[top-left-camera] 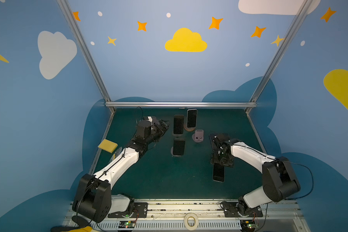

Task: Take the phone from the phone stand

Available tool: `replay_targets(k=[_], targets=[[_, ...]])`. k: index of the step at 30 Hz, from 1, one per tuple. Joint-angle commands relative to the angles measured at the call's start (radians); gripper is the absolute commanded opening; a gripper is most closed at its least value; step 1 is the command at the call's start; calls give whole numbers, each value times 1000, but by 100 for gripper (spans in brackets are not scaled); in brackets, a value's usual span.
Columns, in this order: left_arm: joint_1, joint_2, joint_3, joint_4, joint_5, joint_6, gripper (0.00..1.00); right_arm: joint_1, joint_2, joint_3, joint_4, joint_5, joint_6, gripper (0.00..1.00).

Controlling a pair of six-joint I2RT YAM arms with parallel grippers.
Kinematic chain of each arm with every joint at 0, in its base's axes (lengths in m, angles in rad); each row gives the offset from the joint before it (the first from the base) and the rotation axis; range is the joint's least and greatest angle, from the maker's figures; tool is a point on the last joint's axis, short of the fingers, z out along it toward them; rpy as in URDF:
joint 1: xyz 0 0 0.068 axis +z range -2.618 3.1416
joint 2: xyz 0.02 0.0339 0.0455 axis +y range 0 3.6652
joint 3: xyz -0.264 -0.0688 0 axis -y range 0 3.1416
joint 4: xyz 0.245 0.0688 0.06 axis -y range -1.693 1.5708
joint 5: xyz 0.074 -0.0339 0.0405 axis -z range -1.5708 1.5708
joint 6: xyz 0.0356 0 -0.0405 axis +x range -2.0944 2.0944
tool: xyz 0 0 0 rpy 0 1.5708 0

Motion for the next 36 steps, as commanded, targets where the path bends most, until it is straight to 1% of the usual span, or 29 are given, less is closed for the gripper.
replay_targets(k=[1, 4, 6, 16, 18, 21, 24, 28, 30, 32, 34, 36], targets=[[-5, -25, 22, 16, 11, 1, 100, 39, -37, -53, -92, -2, 86, 89], [-8, -29, 22, 17, 10, 1, 100, 59, -79, -101, -60, -52, 94, 89], [-11, -30, 22, 17, 10, 5, 100, 66, -78, -123, -31, -89, 98, 89], [-28, -19, 28, 3, 0, 27, 100, 91, -26, -150, 59, -107, 100, 89], [-31, -19, 29, 1, -2, 30, 100, 90, -7, -142, 47, -86, 110, 86], [-31, -18, 28, -3, -6, 34, 100, 89, 3, -121, -1, -14, 129, 73], [-31, -17, 30, -1, -2, 32, 100, 67, -12, -113, -6, -16, 106, 67], [-31, -20, 29, -3, -5, 35, 100, 36, 31, -103, -11, -41, 78, 60], [-32, -20, 28, -3, -5, 35, 100, 25, 40, -96, -17, -37, 76, 60], [-32, -19, 28, -3, -7, 35, 100, -3, 41, -97, -7, -61, 58, 65], [-31, -22, 28, -3, -5, 31, 100, -34, 54, -94, 16, -107, 26, 66], [-33, -29, 20, 6, -11, 27, 100, -51, 70, -82, 20, -123, 10, 65]])
